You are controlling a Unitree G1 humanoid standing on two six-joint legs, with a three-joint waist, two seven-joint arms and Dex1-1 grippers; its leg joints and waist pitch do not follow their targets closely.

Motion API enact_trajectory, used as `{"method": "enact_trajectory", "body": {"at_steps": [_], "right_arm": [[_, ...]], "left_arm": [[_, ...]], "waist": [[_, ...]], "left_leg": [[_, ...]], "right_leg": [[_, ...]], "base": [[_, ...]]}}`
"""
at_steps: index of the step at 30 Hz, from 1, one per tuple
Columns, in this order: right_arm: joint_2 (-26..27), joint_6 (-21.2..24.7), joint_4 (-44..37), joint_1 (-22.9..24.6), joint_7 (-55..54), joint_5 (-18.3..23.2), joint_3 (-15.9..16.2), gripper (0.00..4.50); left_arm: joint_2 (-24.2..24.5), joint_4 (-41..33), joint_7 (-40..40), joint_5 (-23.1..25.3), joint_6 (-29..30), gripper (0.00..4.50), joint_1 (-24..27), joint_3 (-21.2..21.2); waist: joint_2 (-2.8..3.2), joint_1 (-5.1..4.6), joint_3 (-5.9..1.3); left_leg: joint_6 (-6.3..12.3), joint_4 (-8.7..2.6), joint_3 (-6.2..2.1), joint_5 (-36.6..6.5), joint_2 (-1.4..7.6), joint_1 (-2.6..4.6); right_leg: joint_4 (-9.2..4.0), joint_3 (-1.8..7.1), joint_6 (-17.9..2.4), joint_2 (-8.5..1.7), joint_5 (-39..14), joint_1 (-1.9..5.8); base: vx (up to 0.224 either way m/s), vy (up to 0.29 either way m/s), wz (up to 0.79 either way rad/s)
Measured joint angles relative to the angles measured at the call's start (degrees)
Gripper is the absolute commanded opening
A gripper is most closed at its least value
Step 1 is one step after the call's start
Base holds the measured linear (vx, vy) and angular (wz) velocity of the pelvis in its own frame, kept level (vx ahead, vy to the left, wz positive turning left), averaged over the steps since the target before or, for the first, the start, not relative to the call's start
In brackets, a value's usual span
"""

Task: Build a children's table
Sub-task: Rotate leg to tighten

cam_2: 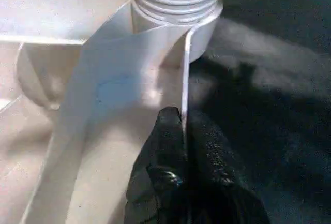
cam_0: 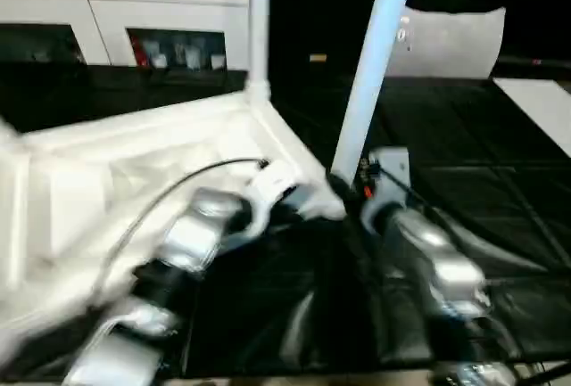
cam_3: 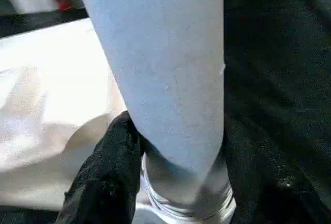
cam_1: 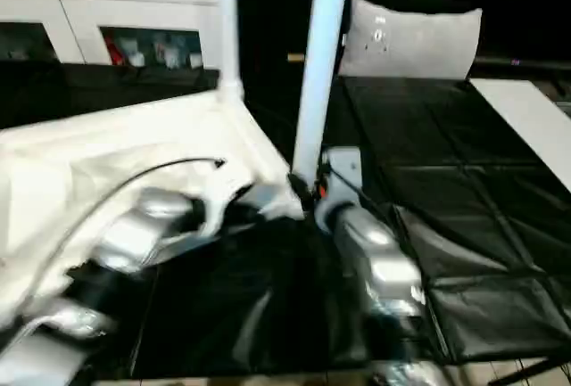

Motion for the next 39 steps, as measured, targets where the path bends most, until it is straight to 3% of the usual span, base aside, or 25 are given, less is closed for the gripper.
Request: {"method": "enact_trajectory", "body": {"at_steps": [5,11,18,23,26,31,32,36,39], "right_arm": [[1.6,-2.1,0.4,-0.3,-1.3,0.7,-0.7,3.07],[-0.3,-2.2,-2.4,2.1,2.3,1.0,0.8,3.60],[-11.4,-2.7,-6.6,7.7,16.9,2.8,5.2,4.07],[-20.7,-4.0,-10.5,9.9,30.6,6.4,4.5,4.47],[-25.1,-5.0,-10.9,10.1,37.3,7.8,5.0,4.47],[-29.6,-5.1,-10.6,9.8,48.0,10.1,7.7,4.47],[-30.6,-5.2,-10.3,9.5,49.6,10.2,8.6,4.20],[-32.5,-6.1,-8.9,8.5,54.8,10.2,10.8,4.10],[-32.8,-5.7,-8.7,8.3,58.0,10.3,13.2,3.68]], "left_arm": [[0.5,-0.1,-0.3,0.0,-0.4,0.00,-0.6,-0.2],[2.8,-0.5,-3.2,-0.2,-3.1,0.00,-0.4,-1.5],[8.9,-0.8,-10.3,-0.9,-10.8,0.00,1.1,-2.1],[14.9,0.1,-19.7,-2.7,-19.0,0.00,2.6,-3.0],[17.5,0.1,-25.7,-3.6,-22.2,0.00,2.8,-4.0],[20.0,0.1,-32.6,-4.9,-24.4,0.00,2.9,-5.3],[20.5,0.1,-33.7,-5.0,-25.1,0.00,2.9,-5.6],[21.8,1.3,-37.4,-5.4,-28.1,0.00,2.6,-6.3],[21.8,1.8,-39.7,-5.4,-29.4,0.00,2.0,-7.0]], "waist": [[0.03,0.24,0.02],[0.09,0.62,0.06],[0.19,0.92,0.14],[0.20,1.64,0.15],[0.20,2.33,0.15],[0.19,2.58,0.15],[0.18,2.58,0.15],[0.11,2.74,0.15],[0.03,2.90,0.16]], "left_leg": [[0.04,-0.47,0.00,0.0,0.05,-0.20],[0.04,-0.52,0.01,0.0,0.05,-0.32],[0.03,-0.45,0.01,0.0,0.04,-0.33],[0.04,-0.44,0.01,0.0,0.07,-0.30],[0.05,-0.35,0.01,0.0,0.06,-0.29],[0.13,-0.21,0.01,-0.1,0.03,-0.28],[0.13,-0.20,0.01,-0.1,0.04,-0.28],[0.13,-0.19,0.01,0.0,0.07,-0.19],[0.14,-0.14,0.01,0.0,0.07,-0.19]], "right_leg": [[-0.32,-0.12,0.1,0.08,0.0,-0.21],[-0.40,-0.13,0.1,0.09,0.0,-0.32],[-0.40,-0.10,0.1,0.07,0.1,-0.29],[-0.38,-0.14,0.1,0.07,0.1,-0.25],[-0.41,-0.13,0.1,0.04,0.1,-0.17],[-0.40,-0.13,0.1,0.00,0.1,-0.05],[-0.39,-0.14,0.1,0.00,0.1,-0.05],[-0.34,-0.18,0.1,0.00,0.1,0.02],[-0.34,-0.17,0.1,-0.01,0.1,0.04]], "base": [[0.000,0.000,0.00],[0.000,0.000,0.00],[0.000,0.000,0.00],[0.000,0.000,0.00],[0.000,0.000,0.00],[0.000,0.000,0.00],[0.000,0.000,0.00],[0.000,0.000,0.00],[0.000,0.000,0.00]]}}
